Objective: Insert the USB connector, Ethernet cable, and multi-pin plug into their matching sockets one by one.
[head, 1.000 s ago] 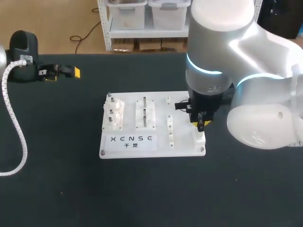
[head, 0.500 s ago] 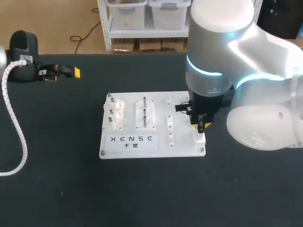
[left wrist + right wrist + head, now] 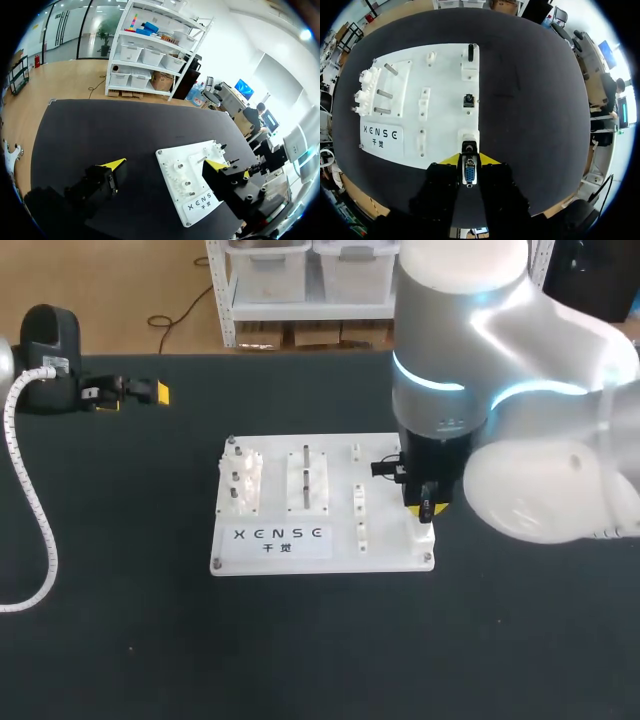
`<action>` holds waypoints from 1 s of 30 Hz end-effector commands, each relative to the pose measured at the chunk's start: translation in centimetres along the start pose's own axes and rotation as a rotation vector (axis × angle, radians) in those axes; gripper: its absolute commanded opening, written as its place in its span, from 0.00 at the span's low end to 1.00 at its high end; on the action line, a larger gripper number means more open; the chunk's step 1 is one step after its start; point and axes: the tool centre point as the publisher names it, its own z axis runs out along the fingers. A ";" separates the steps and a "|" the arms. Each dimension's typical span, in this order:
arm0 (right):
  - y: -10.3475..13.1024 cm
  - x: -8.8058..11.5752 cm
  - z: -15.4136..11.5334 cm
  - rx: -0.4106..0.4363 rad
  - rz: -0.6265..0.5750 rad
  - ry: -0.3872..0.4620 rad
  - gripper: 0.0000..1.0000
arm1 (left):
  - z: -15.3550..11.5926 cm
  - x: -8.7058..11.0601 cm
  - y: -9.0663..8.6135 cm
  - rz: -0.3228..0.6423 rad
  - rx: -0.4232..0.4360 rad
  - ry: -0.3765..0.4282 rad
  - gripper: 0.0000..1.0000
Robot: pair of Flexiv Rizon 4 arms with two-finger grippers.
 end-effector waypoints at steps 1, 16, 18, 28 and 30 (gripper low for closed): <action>0.0 -0.1 5.1 0.000 0.005 0.034 0.00 | 0.0 0.0 0.0 0.000 0.000 0.000 1.00; 0.0 0.3 7.6 0.016 -0.019 0.091 0.00 | 0.0 0.0 0.0 0.000 0.000 0.000 1.00; -0.2 0.3 8.1 0.019 -0.016 0.101 0.00 | 0.0 0.0 0.0 0.000 0.000 0.000 1.00; -0.5 0.1 9.1 0.008 -0.013 0.130 0.00 | 0.0 0.0 0.0 0.000 0.000 0.000 1.00; -0.5 0.1 8.7 0.000 -0.017 0.122 0.07 | 0.0 0.0 0.0 0.000 0.000 0.000 1.00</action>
